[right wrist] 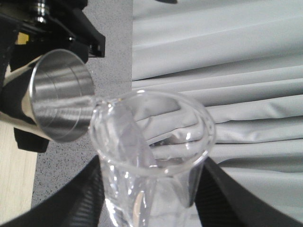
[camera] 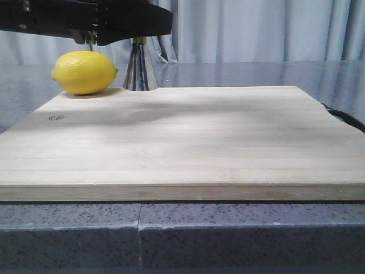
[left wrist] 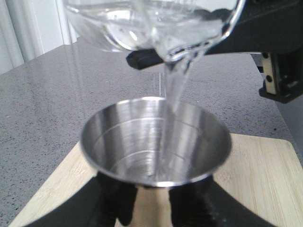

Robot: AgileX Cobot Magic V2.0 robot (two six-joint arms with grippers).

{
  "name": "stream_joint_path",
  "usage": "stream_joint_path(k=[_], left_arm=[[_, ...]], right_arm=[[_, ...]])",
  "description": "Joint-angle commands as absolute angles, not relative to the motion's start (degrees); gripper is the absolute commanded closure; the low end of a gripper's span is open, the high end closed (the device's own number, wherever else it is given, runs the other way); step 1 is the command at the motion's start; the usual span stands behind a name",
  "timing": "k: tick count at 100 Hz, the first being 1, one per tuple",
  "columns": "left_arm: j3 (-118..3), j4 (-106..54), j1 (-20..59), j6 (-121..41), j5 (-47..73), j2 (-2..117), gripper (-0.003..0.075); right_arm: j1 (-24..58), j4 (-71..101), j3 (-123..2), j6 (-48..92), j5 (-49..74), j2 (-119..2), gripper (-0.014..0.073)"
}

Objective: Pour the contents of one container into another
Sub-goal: 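Tilt the beaker with the right gripper, pouring liquid into the jigger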

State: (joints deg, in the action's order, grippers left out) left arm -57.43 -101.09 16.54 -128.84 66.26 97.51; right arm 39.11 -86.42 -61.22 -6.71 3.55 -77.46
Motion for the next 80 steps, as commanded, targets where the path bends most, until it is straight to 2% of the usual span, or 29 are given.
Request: stream_joint_path(k=[1,80], left_arm=[[-59.1,-105.9,17.0,-128.3,72.1,94.6,0.0472],[-59.1,-105.9,17.0,-128.3,72.1,94.6,0.0472]], right_arm=[[39.3,-87.5,-63.5,-6.6,3.5,-75.3,0.0284],[39.3,-91.2,-63.5,-6.6,3.7,-75.3,0.0284]])
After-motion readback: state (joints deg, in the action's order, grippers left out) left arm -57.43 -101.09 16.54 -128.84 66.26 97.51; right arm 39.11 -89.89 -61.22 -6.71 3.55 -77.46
